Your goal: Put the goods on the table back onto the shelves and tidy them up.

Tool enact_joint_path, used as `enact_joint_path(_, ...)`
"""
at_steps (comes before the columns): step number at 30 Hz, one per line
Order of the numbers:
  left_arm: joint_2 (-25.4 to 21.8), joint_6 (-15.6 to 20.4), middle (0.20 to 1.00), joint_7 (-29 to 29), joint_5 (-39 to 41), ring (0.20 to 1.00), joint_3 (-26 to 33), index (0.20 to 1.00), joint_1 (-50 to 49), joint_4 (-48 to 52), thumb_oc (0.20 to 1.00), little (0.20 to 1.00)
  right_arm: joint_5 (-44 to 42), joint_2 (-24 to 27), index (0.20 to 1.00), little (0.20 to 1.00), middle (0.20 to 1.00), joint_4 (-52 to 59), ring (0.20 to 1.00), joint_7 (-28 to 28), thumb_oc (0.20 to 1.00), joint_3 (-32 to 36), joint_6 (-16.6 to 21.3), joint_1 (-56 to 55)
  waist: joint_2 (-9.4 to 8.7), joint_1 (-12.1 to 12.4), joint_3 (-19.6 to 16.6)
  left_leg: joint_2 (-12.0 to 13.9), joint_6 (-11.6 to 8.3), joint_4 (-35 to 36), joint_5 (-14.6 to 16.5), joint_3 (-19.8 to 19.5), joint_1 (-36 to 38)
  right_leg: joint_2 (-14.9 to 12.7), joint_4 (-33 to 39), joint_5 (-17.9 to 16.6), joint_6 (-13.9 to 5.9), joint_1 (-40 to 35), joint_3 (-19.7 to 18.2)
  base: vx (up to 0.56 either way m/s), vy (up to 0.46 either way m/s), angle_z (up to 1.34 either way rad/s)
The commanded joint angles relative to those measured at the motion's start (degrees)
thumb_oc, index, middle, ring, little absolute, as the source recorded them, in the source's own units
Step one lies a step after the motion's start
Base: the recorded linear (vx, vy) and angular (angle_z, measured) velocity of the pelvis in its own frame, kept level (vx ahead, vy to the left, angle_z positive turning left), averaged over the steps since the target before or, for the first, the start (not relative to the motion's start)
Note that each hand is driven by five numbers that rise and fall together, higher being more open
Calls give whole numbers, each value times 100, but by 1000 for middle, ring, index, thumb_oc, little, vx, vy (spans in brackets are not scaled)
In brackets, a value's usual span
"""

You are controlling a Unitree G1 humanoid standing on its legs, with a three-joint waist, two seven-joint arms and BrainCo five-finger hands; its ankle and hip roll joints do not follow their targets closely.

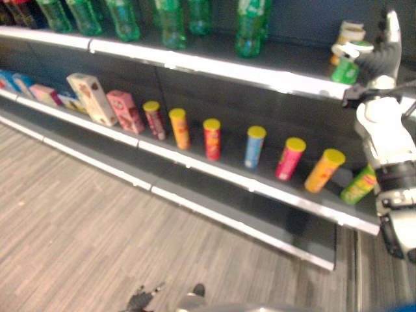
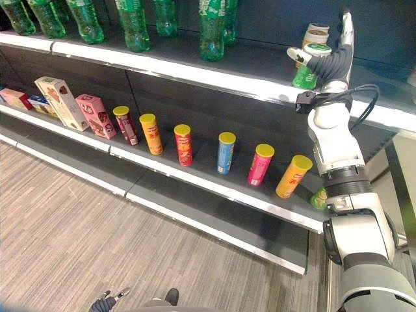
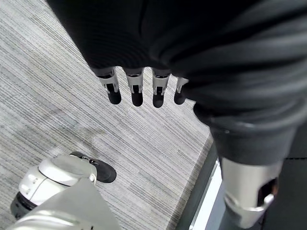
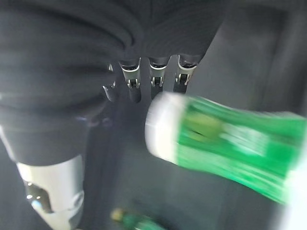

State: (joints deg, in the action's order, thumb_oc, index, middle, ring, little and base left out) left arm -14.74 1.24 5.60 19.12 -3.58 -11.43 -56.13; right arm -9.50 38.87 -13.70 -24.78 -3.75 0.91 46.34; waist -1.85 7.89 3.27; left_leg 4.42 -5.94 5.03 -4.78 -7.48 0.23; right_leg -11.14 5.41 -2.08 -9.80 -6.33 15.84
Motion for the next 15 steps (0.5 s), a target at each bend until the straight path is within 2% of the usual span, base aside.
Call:
enact_joint_path(1,-178,80,1000,70,-15,1000,68,1000,155,-58,1000,1000,330,464,1000,1000,1000,573,1000,-73,1000,286,440,-75,-205,49,-89,-115,118,-8,766,319,318,-267,-347,140,-82,183,-92,11,12,-11)
enact_joint_path(2,-147,65,1000,48,-35,1000,156,1000,141,-42,1000,1000,353,466,1000,1000,1000,1074,1000,-34,1000,560,563,-363,-216,-11,-96,-106,121,-8,781,350,335,-266,-341,138,-85,197,-128,12,12,-12)
enact_joint_path(6,-119,65,1000,30,-58,1000,288,1000,123,-58,1000,1000,194,399,1000,1000,1000,1814,1000,117,1000,1011,747,-885,-246,-117,-108,-99,124,-7,805,424,363,-266,-337,130,-95,219,-214,-5,22,-14)
enact_joint_path(9,-128,86,1000,-51,-31,1000,368,1000,88,-72,1000,1000,-703,215,1000,1000,1000,2441,1000,686,1000,1362,1114,-1454,-300,-224,-114,-91,123,-5,822,522,388,-267,-336,114,-109,278,-316,-18,21,-20)
enact_joint_path(10,-121,91,1000,-105,-27,1000,403,1000,79,-69,1000,1000,-1193,119,1000,1000,1000,2633,1000,1042,1000,1393,1200,-1641,-314,-263,-101,-105,131,-3,771,537,370,-282,-345,65,-108,322,-344,-51,30,-32)
enact_joint_path(11,-180,114,1000,-292,-49,1000,490,1000,52,-41,1000,1000,-2229,24,1000,1000,1000,2949,1000,1890,1000,1433,1345,-2256,-344,-348,-100,-89,127,-7,835,639,424,-279,-367,84,-132,353,-442,-56,32,-28)
enact_joint_path(12,-212,141,1000,-439,-88,1000,572,1000,3,-1,1000,1000,-2774,-33,1000,1000,1000,3111,1000,2457,1000,1475,1247,-2773,-351,-404,-90,-88,124,-5,866,718,465,-281,-371,63,-155,394,-522,-37,28,-14)
enact_joint_path(14,-251,184,1000,-548,-198,1000,615,1000,22,19,1000,1000,-3459,-221,1000,1000,1000,3191,1000,3119,1000,1252,1087,-3169,-345,-477,-68,-102,125,-4,883,836,499,-303,-374,9,-182,461,-623,-43,26,-40)
enact_joint_path(15,-257,206,1000,-634,-245,1000,649,1000,13,60,1000,1000,-3454,-162,1000,1000,1000,3214,1000,3333,1000,1175,1012,-3412,-342,-493,-72,-106,130,-3,891,894,511,-314,-369,-14,-194,491,-670,-38,28,-68)
